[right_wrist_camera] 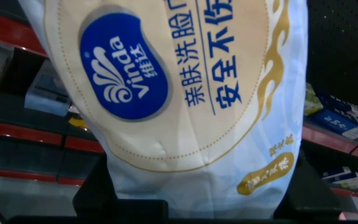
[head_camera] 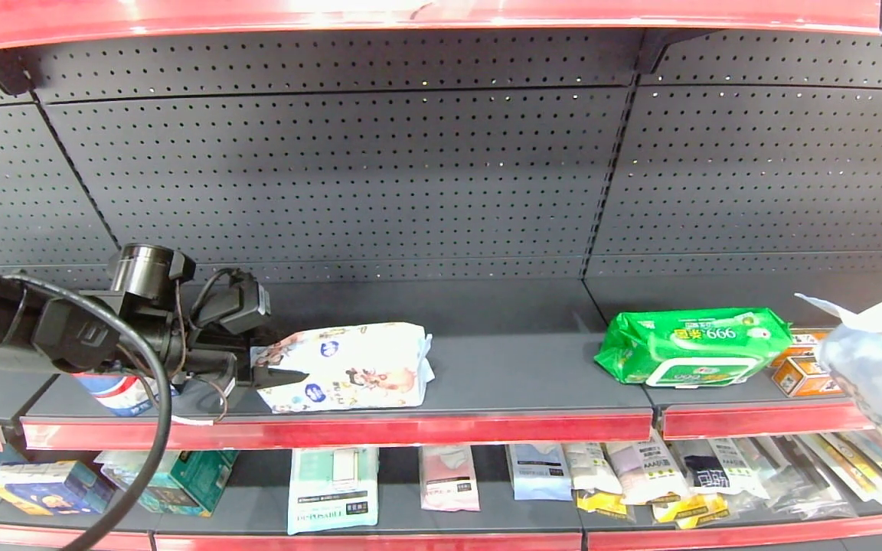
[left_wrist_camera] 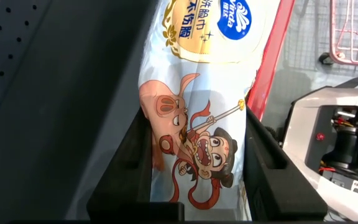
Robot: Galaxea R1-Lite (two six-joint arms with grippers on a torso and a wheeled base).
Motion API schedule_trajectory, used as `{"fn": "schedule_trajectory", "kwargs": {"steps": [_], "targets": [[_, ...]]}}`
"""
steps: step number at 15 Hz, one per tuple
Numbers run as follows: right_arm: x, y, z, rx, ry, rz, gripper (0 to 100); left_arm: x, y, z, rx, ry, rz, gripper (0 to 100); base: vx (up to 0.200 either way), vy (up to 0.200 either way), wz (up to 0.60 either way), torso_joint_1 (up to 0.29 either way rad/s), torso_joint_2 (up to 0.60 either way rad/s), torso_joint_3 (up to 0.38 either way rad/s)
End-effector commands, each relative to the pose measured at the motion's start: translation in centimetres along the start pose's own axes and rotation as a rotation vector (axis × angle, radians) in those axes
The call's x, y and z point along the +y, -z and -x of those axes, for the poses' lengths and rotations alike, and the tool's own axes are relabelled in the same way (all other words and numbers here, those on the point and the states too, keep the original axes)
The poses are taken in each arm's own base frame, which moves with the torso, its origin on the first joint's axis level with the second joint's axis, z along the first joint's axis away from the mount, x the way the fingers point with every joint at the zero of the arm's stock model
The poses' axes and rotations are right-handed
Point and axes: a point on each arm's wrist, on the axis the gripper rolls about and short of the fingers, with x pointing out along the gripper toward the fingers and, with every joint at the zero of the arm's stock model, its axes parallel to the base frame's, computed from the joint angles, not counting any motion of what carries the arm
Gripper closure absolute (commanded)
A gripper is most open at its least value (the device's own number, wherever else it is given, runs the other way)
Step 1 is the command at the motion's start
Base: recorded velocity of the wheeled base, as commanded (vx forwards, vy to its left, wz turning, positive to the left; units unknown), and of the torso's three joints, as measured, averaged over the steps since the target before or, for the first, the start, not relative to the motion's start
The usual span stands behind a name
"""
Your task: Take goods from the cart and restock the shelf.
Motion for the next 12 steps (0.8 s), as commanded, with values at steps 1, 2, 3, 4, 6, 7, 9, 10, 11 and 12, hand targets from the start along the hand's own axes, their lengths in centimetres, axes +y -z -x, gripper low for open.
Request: {"fn": "schedule_trajectory", "kwargs": {"steps": [1, 2, 3, 4, 6, 7, 9, 10, 11, 12], "targets": [[0.00, 0.00, 0.02, -0.001, 0.001, 0.002, 100, 0.05, 0.05, -0.09, -0.001, 0.000, 0.000, 100, 0.000, 0.000, 0.00, 0.000, 0.00, 0.000], [0.00, 0.00, 0.02, -0.001, 0.001, 0.002, 100, 0.06, 0.16, -0.19, -0.001, 0.003, 0.002, 100, 0.000, 0.000, 0.00, 0.000, 0.00, 0.000], [0.00, 0.00, 0.02, -0.001, 0.001, 0.002, 100, -0.06, 0.21, -0.17, 0.001, 0.006, 0.005, 100, 0.000, 0.000, 0.00, 0.000, 0.00, 0.000], [0.00, 0.00, 0.02, -0.001, 0.001, 0.002, 100, -0.10, 0.24, -0.18, 0.001, 0.008, 0.006, 100, 0.000, 0.000, 0.00, 0.000, 0.00, 0.000], [-0.02, -0.03, 0.03, -0.003, 0.001, 0.001, 100, -0.33, 0.39, -0.20, 0.001, 0.019, 0.016, 100, 0.000, 0.000, 0.00, 0.000, 0.00, 0.000], [-0.02, -0.03, 0.03, -0.003, 0.001, 0.001, 100, -0.30, 0.36, -0.20, 0.000, 0.019, 0.016, 100, 0.000, 0.000, 0.00, 0.000, 0.00, 0.000], [-0.02, -0.03, 0.03, -0.003, 0.001, 0.006, 100, -0.36, 0.35, -0.23, -0.002, 0.024, 0.020, 100, 0.000, 0.000, 0.00, 0.000, 0.00, 0.000], [-0.02, -0.03, 0.03, -0.003, 0.001, 0.006, 100, -0.41, 0.30, -0.16, 0.001, 0.025, 0.023, 100, 0.000, 0.000, 0.00, 0.000, 0.00, 0.000], [-0.02, -0.03, 0.03, -0.003, 0.001, 0.006, 100, -0.41, 0.29, -0.16, 0.002, 0.027, 0.025, 100, 0.000, 0.000, 0.00, 0.000, 0.00, 0.000], [-0.02, -0.03, 0.03, -0.003, 0.001, 0.008, 100, -0.46, 0.33, -0.16, 0.004, 0.028, 0.027, 100, 0.000, 0.000, 0.00, 0.000, 0.00, 0.000]]}}
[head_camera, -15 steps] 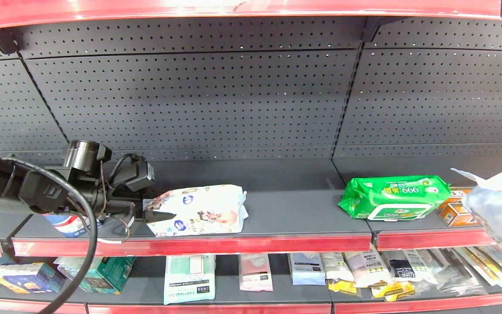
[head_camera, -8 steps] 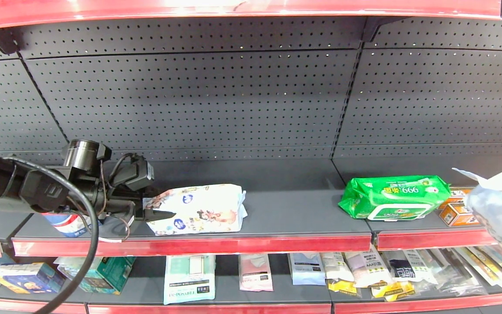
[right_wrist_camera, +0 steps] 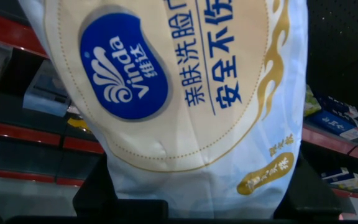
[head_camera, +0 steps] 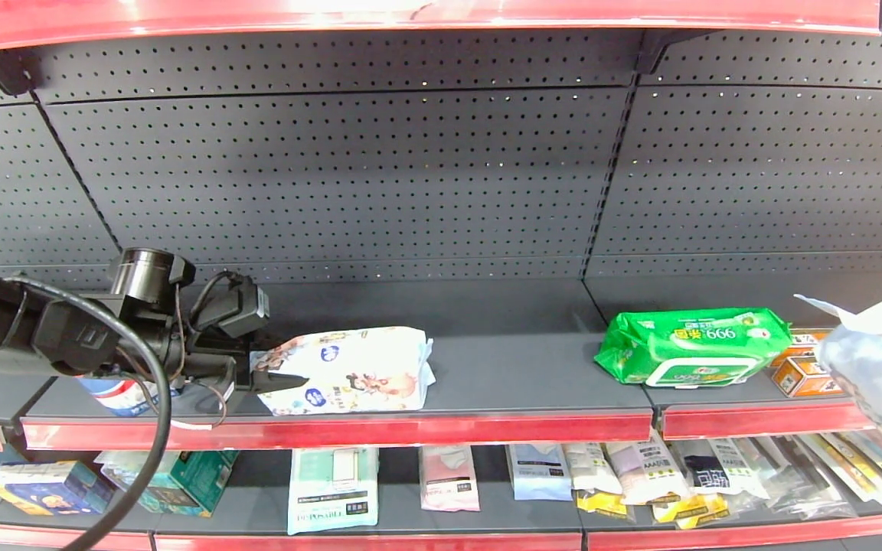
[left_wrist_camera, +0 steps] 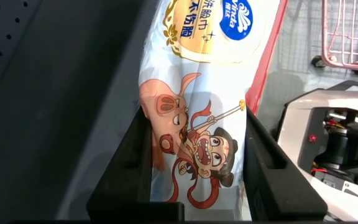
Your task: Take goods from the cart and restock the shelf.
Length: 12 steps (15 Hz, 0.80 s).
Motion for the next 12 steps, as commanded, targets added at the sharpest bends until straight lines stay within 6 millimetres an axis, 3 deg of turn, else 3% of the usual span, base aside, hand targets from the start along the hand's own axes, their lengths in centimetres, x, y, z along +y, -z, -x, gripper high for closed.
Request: {"fn": "schedule_trajectory", "kwargs": {"steps": [1, 9, 10, 12], "targets": [[0.01, 0.01, 0.00, 0.000, -0.001, 0.001, 100, -0.04, 0.05, -0.02, 0.003, 0.002, 0.004, 100, 0.000, 0.000, 0.00, 0.000, 0.00, 0.000], [0.01, 0.01, 0.00, 0.001, 0.001, 0.000, 100, -0.18, 0.25, -0.11, 0.011, 0.007, 0.015, 100, 0.000, 0.000, 0.00, 0.000, 0.00, 0.000], [0.01, 0.01, 0.00, 0.000, -0.001, 0.001, 100, -0.18, 0.25, -0.11, 0.011, 0.007, 0.015, 0, 0.000, 0.000, 0.00, 0.000, 0.00, 0.000], [0.01, 0.01, 0.00, 0.000, -0.001, 0.001, 100, -0.30, 0.33, -0.12, 0.010, 0.012, 0.022, 0, 0.000, 0.000, 0.00, 0.000, 0.00, 0.000]]}}
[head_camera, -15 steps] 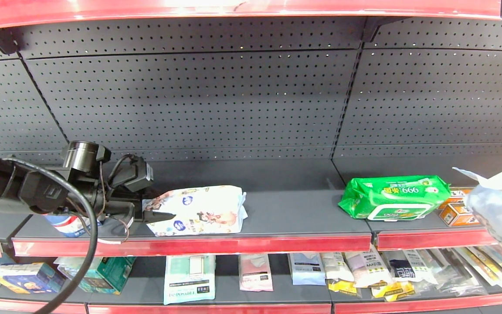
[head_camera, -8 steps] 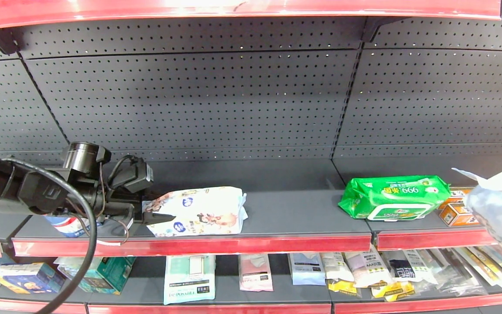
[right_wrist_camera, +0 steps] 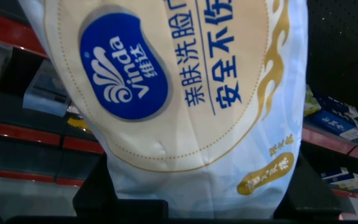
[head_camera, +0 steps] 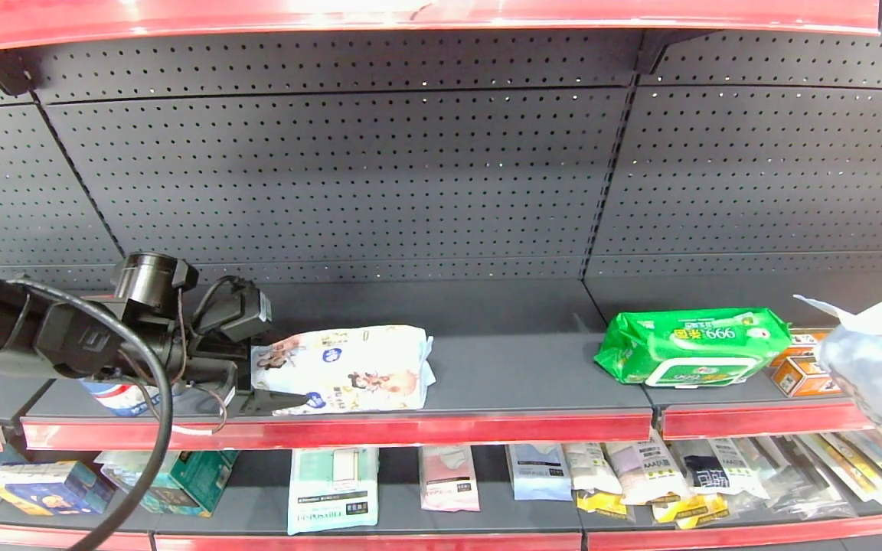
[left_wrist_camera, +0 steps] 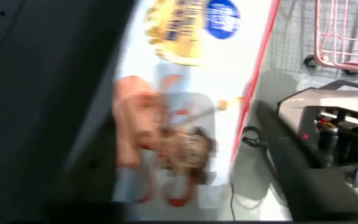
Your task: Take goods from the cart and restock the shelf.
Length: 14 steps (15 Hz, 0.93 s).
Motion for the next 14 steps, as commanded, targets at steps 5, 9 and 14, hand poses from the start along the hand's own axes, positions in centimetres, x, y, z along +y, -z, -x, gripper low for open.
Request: {"fn": "schedule_trajectory", "kwargs": {"steps": [5, 9, 14], "targets": [[0.0, 0.0, 0.0, 0.000, 0.001, 0.000, 100, 0.1, -0.6, 0.8, -0.015, -0.025, -0.013, 0, 0.000, 0.000, 0.00, 0.000, 0.00, 0.000], [0.0, 0.0, 0.0, 0.001, -0.001, 0.000, 100, 0.0, -2.3, 2.6, -0.049, -0.068, 0.051, 0, 0.000, 0.000, 0.00, 0.000, 0.00, 0.000], [0.2, 0.4, -0.2, 0.014, -0.014, -0.004, 100, -0.4, -4.1, 5.7, -0.091, -0.145, 0.048, 0, 0.000, 0.000, 0.00, 0.000, 0.00, 0.000]]}}
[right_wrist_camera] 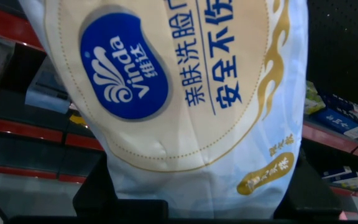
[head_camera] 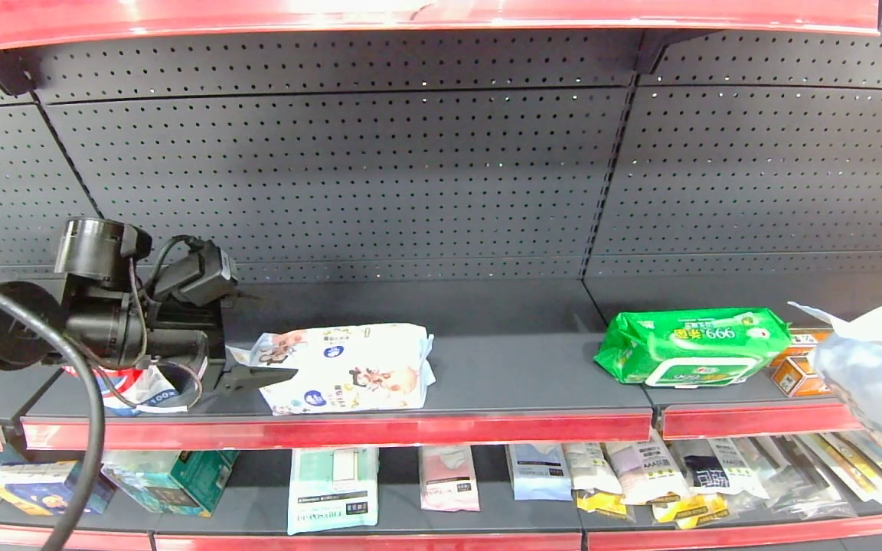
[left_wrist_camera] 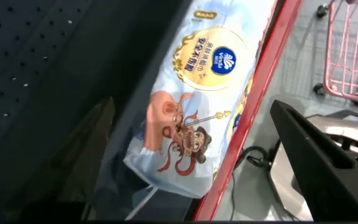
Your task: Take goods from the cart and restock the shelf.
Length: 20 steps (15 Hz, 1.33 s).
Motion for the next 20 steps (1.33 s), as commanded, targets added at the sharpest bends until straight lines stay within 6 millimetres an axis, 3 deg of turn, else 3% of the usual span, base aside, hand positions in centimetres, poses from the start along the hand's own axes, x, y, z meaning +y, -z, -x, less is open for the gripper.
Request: {"fn": "schedule_trajectory", "kwargs": {"steps": [1, 6, 10, 14, 16, 18, 20], "targets": [[0.0, 0.0, 0.0, 0.002, -0.004, -0.002, 100, -0.5, -1.4, 2.1, -0.025, -0.051, 0.038, 0, 0.000, 0.000, 0.00, 0.000, 0.00, 0.000], [0.2, 0.2, -0.1, 0.007, -0.016, -0.002, 100, -2.5, -2.6, 4.1, -0.054, -0.071, 0.221, 0, 0.000, 0.000, 0.00, 0.000, 0.00, 0.000], [0.2, 0.3, -0.1, 0.005, -0.015, -0.002, 100, -2.1, -3.5, 4.7, -0.108, -0.158, 0.332, 0, 0.000, 0.000, 0.00, 0.000, 0.00, 0.000], [0.1, 0.2, -0.1, 0.001, -0.012, -0.002, 100, -1.9, -2.4, 3.8, -0.124, -0.637, 0.443, 0, 0.000, 0.000, 0.00, 0.000, 0.00, 0.000], [0.1, 0.2, -0.1, -0.001, -0.012, -0.006, 100, -3.4, -2.8, 4.0, -0.158, -0.771, 0.464, 0, 0.000, 0.000, 0.00, 0.000, 0.00, 0.000], [0.2, 0.2, -0.2, 0.006, -0.021, -0.021, 100, -8.5, -3.9, 6.6, -0.241, -0.808, 0.483, 0, 0.000, 0.000, 0.00, 0.000, 0.00, 0.000], [0.1, 0.0, -0.4, 0.004, -0.046, -0.020, 100, -12.9, -3.5, 9.0, -0.270, -0.786, 0.461, 0, 0.000, 0.000, 0.00, 0.000, 0.00, 0.000]]}}
